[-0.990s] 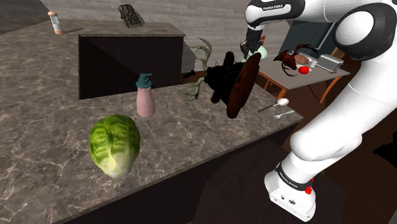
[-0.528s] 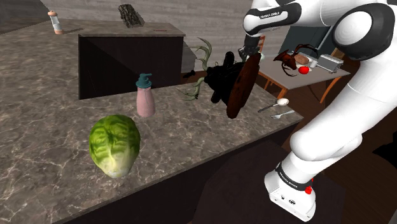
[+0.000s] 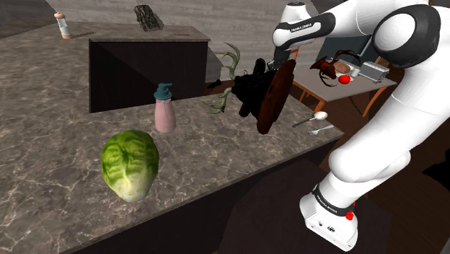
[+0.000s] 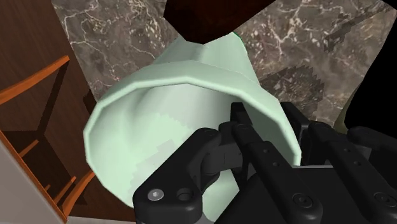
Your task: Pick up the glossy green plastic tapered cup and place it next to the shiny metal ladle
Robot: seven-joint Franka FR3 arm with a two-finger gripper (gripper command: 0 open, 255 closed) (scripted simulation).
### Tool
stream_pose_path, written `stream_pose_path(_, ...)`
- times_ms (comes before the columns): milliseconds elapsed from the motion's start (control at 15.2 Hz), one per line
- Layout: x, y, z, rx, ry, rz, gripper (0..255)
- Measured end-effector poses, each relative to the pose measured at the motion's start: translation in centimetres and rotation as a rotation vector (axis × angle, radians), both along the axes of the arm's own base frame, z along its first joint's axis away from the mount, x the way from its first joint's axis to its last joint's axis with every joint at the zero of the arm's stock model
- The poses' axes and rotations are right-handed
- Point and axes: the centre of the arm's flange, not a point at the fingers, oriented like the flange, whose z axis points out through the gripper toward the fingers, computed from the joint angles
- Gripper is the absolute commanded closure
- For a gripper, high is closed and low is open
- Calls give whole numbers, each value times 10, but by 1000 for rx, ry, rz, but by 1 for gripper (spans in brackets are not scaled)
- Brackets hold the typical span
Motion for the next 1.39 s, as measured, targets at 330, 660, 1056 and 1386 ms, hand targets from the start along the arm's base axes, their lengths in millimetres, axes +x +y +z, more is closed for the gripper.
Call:
stream_pose_path(330,4,-12,-11,-38,-86,1,255)
stream_pose_path(660,1,-3,-7,-51,-107,-9,255)
stream_pose_path(1056,-6,3,-6,-60,-117,-12,255)
stream_pose_path(1386,-4,1,-10,-51,-111,-7,255)
